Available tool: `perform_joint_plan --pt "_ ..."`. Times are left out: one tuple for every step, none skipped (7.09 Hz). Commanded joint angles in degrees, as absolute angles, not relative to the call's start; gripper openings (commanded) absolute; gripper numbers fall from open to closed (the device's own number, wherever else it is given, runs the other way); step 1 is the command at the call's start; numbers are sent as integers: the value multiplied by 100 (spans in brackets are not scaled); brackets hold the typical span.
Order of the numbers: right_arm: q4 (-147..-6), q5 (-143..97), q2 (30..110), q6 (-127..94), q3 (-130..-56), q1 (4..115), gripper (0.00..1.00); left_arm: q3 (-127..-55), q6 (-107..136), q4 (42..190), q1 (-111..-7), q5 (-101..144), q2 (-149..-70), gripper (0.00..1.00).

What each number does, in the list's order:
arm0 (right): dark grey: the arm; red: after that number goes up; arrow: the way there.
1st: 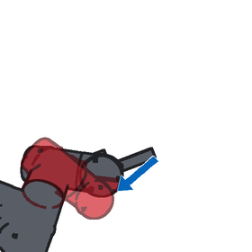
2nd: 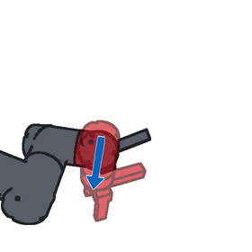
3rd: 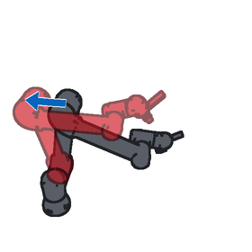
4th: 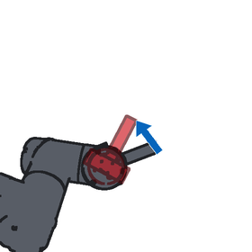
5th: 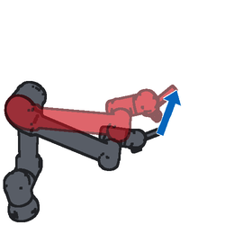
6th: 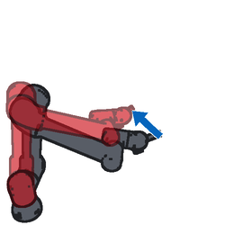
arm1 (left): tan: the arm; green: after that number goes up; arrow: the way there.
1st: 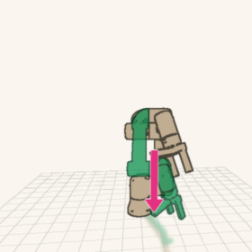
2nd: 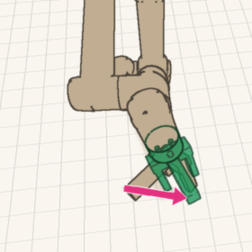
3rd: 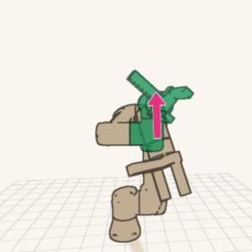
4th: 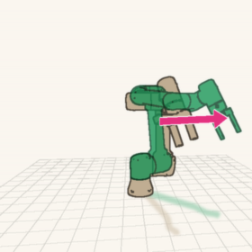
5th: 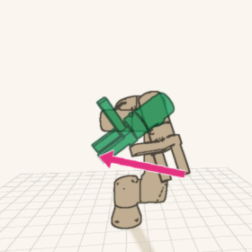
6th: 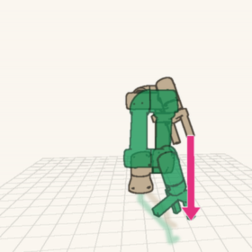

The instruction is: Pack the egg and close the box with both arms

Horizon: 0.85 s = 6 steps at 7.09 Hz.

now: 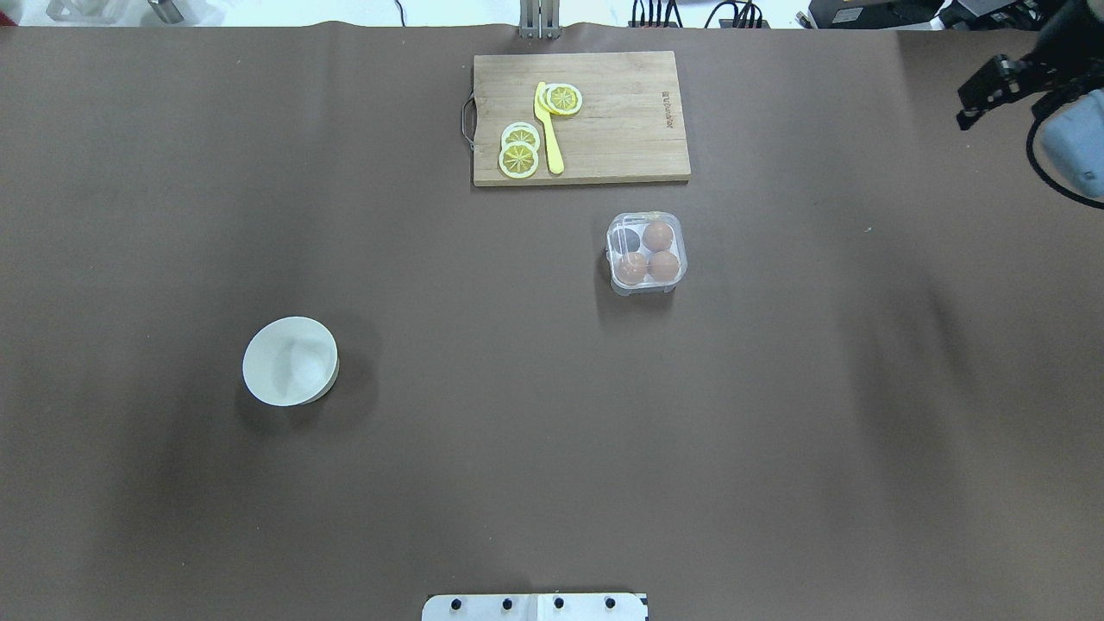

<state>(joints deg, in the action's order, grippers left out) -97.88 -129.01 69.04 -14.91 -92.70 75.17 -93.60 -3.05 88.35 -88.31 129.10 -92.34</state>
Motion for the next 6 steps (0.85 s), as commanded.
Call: perform_joint_plan --pt "-10465 -12929 7381 160 -8984 8416 100 -9728 383 8859 -8833 13242 -8957 99" --pt "-10494 -12920 7635 558 -8939 8690 100 -9808 883 8877 -8833 13506 -8956 99" --pt "-10425 -12963 8029 649 -8991 8910 100 -10026 914 8886 -8842 13535 -8799 99" --pt "-10398 -13025 8477 920 -9104 9043 100 -10124 879 8877 -8842 13544 -8711 99" --pt "-10354 -12956 8829 932 -9253 9053 100 -9994 862 8894 -8816 13535 -8423 99" --pt "-9918 -12955 9016 923 -9264 9053 100 -9906 844 9164 -8833 13535 -8455 99"
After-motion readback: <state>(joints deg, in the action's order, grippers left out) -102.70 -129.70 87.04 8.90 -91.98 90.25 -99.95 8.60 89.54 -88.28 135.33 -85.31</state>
